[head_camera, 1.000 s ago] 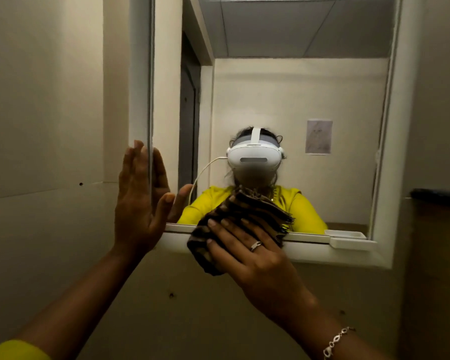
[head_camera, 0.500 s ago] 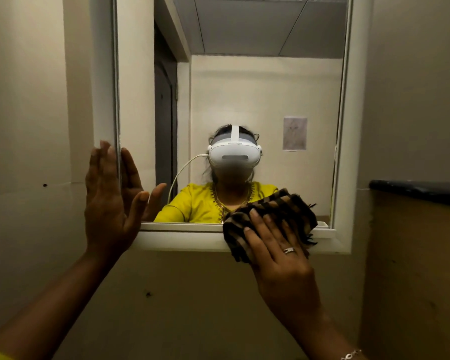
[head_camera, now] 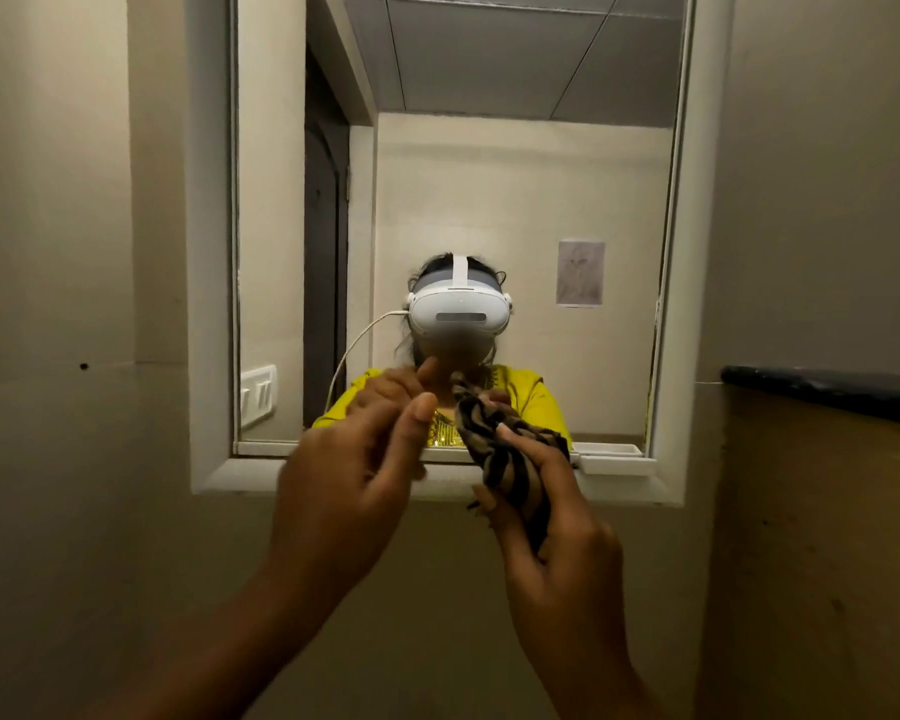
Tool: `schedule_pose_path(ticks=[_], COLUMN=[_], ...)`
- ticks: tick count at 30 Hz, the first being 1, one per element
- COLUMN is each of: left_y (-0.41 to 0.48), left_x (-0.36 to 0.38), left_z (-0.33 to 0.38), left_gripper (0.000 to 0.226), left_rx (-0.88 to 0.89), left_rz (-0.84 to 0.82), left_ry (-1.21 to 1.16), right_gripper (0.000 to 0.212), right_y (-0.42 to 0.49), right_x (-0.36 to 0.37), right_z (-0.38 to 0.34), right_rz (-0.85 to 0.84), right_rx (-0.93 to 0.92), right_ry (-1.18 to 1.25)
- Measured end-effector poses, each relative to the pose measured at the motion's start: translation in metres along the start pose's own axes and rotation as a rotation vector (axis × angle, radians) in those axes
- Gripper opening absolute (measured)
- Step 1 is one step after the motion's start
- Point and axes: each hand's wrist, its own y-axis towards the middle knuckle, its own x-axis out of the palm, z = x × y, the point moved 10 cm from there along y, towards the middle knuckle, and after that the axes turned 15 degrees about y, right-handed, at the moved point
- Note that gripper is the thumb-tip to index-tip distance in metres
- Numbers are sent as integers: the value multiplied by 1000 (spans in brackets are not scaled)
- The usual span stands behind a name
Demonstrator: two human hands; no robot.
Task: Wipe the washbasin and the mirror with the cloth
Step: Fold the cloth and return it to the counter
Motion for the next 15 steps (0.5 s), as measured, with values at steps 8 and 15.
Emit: schedule_pose_path(ticks=[8, 15], left_y=[-16, -31], left_x=[25, 28], left_z=[10, -12], left_gripper=[16, 23], left_rx=[-329, -538], left_rz=[-343, -515], left_ry=[-471, -580], right_gripper=[58, 34], right_y=[-10, 6], right_x=[35, 19], right_z=[-21, -23], right_rz=[-319, -400], right_rx=[164, 143], right_ry=[196, 300])
